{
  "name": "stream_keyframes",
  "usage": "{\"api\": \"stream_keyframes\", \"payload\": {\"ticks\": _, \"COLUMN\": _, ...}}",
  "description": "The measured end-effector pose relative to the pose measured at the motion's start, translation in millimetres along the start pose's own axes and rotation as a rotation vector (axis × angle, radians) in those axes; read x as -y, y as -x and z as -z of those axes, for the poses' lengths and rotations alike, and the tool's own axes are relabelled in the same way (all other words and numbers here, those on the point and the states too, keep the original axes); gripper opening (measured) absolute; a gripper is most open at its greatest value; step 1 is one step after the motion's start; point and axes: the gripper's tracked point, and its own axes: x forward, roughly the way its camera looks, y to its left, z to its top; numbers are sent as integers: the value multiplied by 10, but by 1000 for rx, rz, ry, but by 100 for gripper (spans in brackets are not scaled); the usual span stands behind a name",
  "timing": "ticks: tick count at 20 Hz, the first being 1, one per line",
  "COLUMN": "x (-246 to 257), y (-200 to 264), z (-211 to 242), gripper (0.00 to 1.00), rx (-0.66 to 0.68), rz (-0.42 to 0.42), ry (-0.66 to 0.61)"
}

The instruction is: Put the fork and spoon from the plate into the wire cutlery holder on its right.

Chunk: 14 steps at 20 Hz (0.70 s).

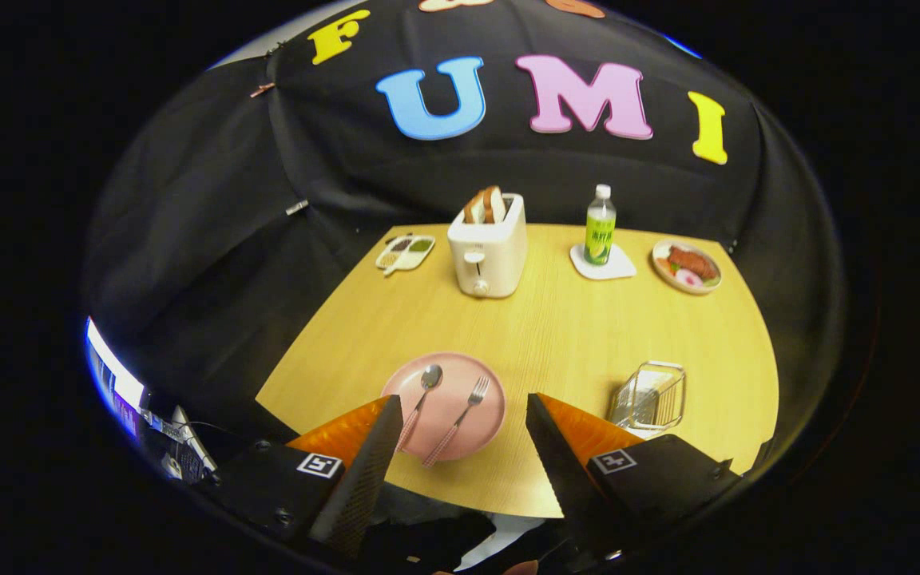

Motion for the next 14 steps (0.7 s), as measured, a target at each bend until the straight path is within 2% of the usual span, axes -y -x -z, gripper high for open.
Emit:
{"api": "stream_keyframes", "payload": {"ticks": 5, "x": -56, "y": -502, "z": 561, "gripper": 87, "rx": -192, "rz": -14, "ry": 39}}
{"api": "stream_keyframes", "payload": {"ticks": 10, "x": -208, "y": -920, "z": 778, "gripper": 84, "rx": -282, "rz": -25, "ry": 28}}
{"api": "stream_keyframes", "payload": {"ticks": 11, "x": -241, "y": -999, "z": 797, "gripper": 79, "rx": -298, "rz": -29, "ry": 22}}
{"api": "stream_keyframes", "payload": {"ticks": 14, "x": -240, "y": -1222, "z": 888, "gripper": 78, "rx": -350, "rz": -11, "ry": 13}}
